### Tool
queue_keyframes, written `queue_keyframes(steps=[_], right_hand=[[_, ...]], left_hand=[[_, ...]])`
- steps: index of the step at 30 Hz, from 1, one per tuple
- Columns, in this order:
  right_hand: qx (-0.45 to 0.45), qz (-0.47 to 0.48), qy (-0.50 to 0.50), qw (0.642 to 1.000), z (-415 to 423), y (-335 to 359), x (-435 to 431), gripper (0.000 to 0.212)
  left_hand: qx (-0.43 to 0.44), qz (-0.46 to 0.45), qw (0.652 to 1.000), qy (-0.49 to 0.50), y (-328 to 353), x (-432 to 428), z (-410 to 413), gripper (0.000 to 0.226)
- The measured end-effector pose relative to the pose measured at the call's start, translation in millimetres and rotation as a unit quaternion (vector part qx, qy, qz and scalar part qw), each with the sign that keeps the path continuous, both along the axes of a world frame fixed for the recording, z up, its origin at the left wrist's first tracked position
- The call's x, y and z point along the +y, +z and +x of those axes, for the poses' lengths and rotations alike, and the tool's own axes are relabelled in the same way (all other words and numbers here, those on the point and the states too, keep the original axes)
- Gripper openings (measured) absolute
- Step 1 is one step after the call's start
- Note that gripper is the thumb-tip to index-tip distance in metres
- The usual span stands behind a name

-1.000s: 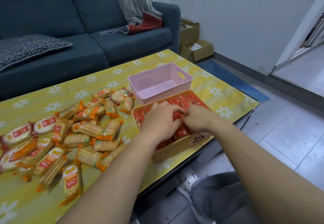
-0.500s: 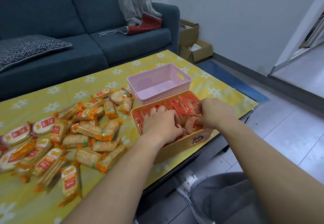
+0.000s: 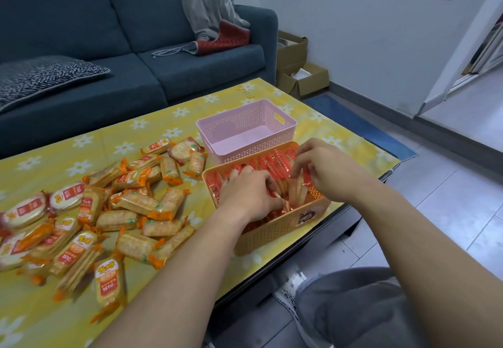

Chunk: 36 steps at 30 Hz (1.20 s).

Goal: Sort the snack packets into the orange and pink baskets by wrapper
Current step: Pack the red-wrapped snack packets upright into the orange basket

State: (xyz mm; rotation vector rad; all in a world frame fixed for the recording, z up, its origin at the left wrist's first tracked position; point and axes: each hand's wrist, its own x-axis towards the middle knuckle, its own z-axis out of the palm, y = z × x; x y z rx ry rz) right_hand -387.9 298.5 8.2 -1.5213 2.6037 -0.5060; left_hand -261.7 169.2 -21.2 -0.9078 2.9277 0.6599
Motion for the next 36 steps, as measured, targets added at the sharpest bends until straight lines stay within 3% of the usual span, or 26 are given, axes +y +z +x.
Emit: queue_keyframes(steps=[4, 8, 10, 13, 16, 19, 25, 31, 36], right_hand=[[-0.081, 0.001, 0.011, 0.997, 7, -4, -6, 0.049], [-0.133, -0.041, -0.029, 0.990, 13, -3, -9, 0.021], [-0.110, -0.017, -0.023, 0.993, 18, -11, -13, 0.011], [-0.115, 0.008, -0.051, 0.992, 21, -20, -16, 0.032], [-0.126, -0.043, -0.095, 0.987, 16, -9, -13, 0.038], [-0.130, -0.053, -0.085, 0.986, 15, -8, -11, 0.026], [-0.128, 0.050, -0.020, 0.990, 21, -28, -19, 0.022], [-0.125, 0.013, -0.093, 0.988, 17, -30, -21, 0.013], [-0.034, 0.089, -0.120, 0.988, 37, -26, -29, 0.010]], left_hand=[[-0.002, 0.007, 1.000, -0.007, 1, 0, 1, 0.035], [-0.005, 0.007, 1.000, -0.009, 1, -1, 0, 0.033], [-0.008, 0.002, 1.000, -0.011, 0, -1, 0, 0.034], [-0.011, 0.001, 1.000, -0.012, -1, -2, -1, 0.036], [-0.003, -0.003, 1.000, -0.012, -1, -2, -2, 0.036], [-0.001, -0.002, 1.000, -0.011, -2, -3, -2, 0.034], [-0.018, -0.008, 1.000, -0.016, -3, -3, -4, 0.026], [0.047, 0.058, 0.997, -0.037, -6, -15, -3, 0.034], [0.056, -0.048, 0.996, -0.045, -13, -5, 5, 0.041]])
